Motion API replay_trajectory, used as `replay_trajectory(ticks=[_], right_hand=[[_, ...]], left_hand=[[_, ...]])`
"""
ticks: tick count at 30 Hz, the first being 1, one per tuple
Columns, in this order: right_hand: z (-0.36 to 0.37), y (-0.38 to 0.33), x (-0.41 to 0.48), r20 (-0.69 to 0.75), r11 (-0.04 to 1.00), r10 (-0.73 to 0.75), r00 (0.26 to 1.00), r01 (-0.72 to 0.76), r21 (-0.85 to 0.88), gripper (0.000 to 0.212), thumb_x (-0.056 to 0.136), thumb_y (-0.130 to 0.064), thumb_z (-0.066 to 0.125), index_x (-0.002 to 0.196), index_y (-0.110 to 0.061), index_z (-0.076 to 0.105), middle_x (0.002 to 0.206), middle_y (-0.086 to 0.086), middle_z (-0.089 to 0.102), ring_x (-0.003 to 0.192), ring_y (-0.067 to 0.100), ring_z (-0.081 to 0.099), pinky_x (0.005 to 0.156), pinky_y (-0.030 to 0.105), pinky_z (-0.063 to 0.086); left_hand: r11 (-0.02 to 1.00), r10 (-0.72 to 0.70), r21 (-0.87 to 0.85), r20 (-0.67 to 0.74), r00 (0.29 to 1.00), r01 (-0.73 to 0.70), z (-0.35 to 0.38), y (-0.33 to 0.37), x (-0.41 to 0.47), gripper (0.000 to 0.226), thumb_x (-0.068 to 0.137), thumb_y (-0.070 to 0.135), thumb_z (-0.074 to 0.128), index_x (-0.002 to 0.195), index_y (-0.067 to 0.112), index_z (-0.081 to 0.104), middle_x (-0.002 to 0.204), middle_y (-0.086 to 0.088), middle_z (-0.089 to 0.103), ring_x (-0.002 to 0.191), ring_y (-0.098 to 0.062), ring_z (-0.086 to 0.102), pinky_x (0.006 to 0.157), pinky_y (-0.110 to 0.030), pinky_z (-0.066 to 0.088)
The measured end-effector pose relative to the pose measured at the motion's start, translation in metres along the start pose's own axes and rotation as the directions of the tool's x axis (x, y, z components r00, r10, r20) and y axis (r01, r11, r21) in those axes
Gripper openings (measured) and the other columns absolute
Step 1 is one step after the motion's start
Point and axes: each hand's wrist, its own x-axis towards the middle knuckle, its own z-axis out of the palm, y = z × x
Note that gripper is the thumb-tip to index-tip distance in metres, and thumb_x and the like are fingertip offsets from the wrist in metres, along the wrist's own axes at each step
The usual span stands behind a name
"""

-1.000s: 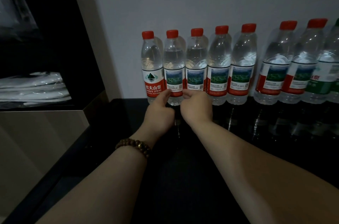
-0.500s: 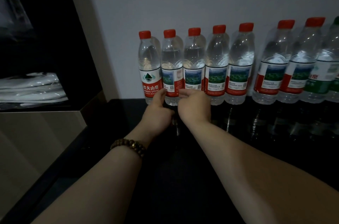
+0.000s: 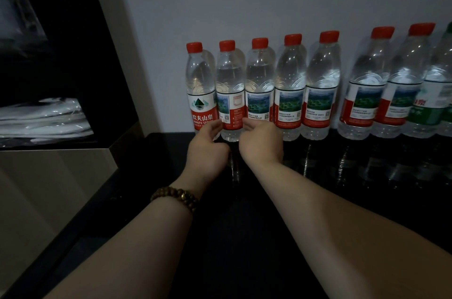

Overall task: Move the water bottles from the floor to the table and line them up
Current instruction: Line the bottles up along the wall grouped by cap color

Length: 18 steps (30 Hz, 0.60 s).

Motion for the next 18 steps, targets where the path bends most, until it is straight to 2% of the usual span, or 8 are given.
replay_trajectory(ticks=[3,6,8,10,11,15,18], right_hand=[[0.0006,0.0,0.0007,0.031,1.0,-0.007,0.999,0.008,-0.005,0.047,0.09,-0.008,0.056,0.134,-0.024,0.068,0.131,-0.001,0.07,0.119,0.02,0.066,0.1,0.034,0.053],[-0.0005,-0.0005,0.0008,0.031,1.0,-0.003,1.0,0.002,0.01,0.045,0.089,-0.009,0.056,0.128,-0.025,0.071,0.124,-0.005,0.073,0.116,0.017,0.068,0.099,0.034,0.054],[-0.0015,-0.0006,0.0003,0.026,1.0,0.001,1.0,-0.001,0.01,0.045,0.088,-0.009,0.057,0.127,-0.025,0.072,0.122,-0.006,0.074,0.114,0.015,0.068,0.095,0.028,0.053],[-0.0019,-0.0011,0.0003,0.015,1.0,-0.001,1.0,0.001,0.0,0.046,0.089,-0.009,0.057,0.129,-0.026,0.071,0.125,-0.005,0.073,0.115,0.016,0.068,0.093,0.026,0.051],[-0.0019,-0.0011,0.0002,0.011,1.0,-0.001,1.0,0.001,-0.006,0.046,0.089,-0.009,0.058,0.13,-0.026,0.07,0.127,-0.004,0.072,0.116,0.018,0.067,0.093,0.027,0.052],[-0.002,-0.0016,0.0001,0.027,0.999,-0.002,1.0,0.003,-0.049,0.048,0.088,-0.011,0.058,0.133,-0.026,0.068,0.131,-0.001,0.071,0.121,0.022,0.065,0.101,0.036,0.053],[-0.0031,-0.0024,-0.0008,0.047,0.998,0.004,0.999,-0.001,-0.066,0.05,0.086,-0.011,0.057,0.132,-0.027,0.069,0.13,-0.002,0.071,0.121,0.021,0.065,0.101,0.037,0.054]], left_hand=[[0.999,-0.015,0.035,0.079,0.997,0.013,0.0006,-0.0003,0.0012,0.085,0.079,-0.013,0.062,0.152,0.026,0.041,0.148,0.007,0.054,0.126,-0.01,0.053,0.099,-0.03,0.049],[0.998,-0.051,0.034,0.156,0.987,0.046,-0.0005,0.0013,0.0017,0.095,0.078,-0.014,0.06,0.158,0.026,0.031,0.151,0.008,0.049,0.132,-0.014,0.049,0.11,-0.039,0.045],[0.998,-0.05,0.029,0.13,0.99,0.047,-0.0007,0.0009,0.0025,0.093,0.074,-0.011,0.065,0.155,0.026,0.036,0.137,0.014,0.057,0.131,-0.015,0.052,0.111,-0.041,0.044],[0.999,-0.037,-0.003,0.086,0.996,0.038,-0.001,-0.0012,0.0043,0.088,0.073,-0.011,0.069,0.149,0.027,0.046,0.121,0.023,0.061,0.124,-0.011,0.058,0.102,-0.035,0.05],[0.999,-0.031,-0.019,0.066,0.997,0.033,-0.0008,-0.0027,0.0051,0.085,0.074,-0.011,0.07,0.147,0.027,0.049,0.121,0.022,0.063,0.123,-0.009,0.059,0.095,-0.029,0.051],[0.999,-0.005,0.05,0.068,0.998,0.002,0.0007,-0.0039,0.0051,0.087,0.075,-0.009,0.068,0.151,0.026,0.044,0.145,0.012,0.056,0.117,-0.001,0.057,0.079,-0.012,0.046],[0.998,-0.027,0.067,0.145,0.989,0.017,0.0015,-0.0022,0.0047,0.095,0.073,-0.011,0.064,0.155,0.026,0.037,0.147,0.01,0.052,0.117,-0.005,0.056,0.083,-0.017,0.044]])
